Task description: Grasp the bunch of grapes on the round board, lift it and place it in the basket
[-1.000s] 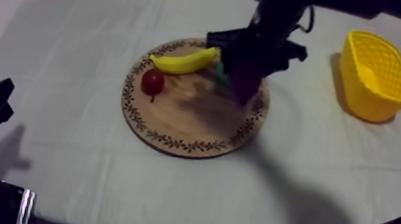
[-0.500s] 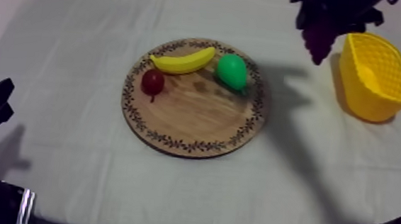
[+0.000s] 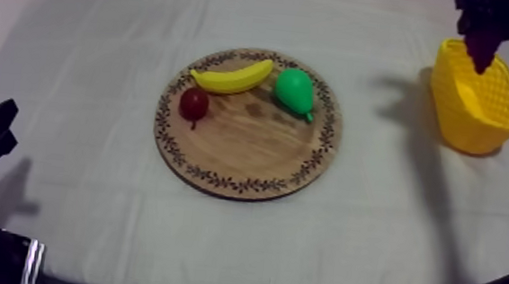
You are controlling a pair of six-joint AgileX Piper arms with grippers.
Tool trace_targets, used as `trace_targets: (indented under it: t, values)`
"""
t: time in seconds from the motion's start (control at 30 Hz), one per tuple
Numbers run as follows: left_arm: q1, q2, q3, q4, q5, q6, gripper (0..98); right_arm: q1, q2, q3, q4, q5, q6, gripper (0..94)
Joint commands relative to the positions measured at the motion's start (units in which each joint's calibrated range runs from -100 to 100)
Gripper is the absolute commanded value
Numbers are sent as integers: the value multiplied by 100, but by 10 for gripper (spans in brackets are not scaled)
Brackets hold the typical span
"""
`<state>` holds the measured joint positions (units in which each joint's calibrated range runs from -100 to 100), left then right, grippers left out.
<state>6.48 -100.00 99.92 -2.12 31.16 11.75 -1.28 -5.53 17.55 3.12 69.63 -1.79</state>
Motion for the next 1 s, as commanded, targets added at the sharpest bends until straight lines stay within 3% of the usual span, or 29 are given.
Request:
trace_targets:
  t: [0.0, 0.27, 0.77, 0.87, 0.97]
  values:
    - [0, 0, -3, -1, -3, 0, 1, 260, 27, 38, -37, -142, 228, 331]
    - [0, 0, -3, -1, -3, 0, 1, 628, 469, 125, -178, -269, 443, 333]
    - [0, 0, -3, -1, -3, 0, 1, 945, 2124, -511, -156, -481, 547, 318]
    - [0, 0, -3, -1, -3, 0, 1, 1018, 2369, -599, -177, -526, 628, 366]
    - [0, 0, -3, -1, -3, 0, 1, 1057, 2544, -557, -189, -622, 703, 479]
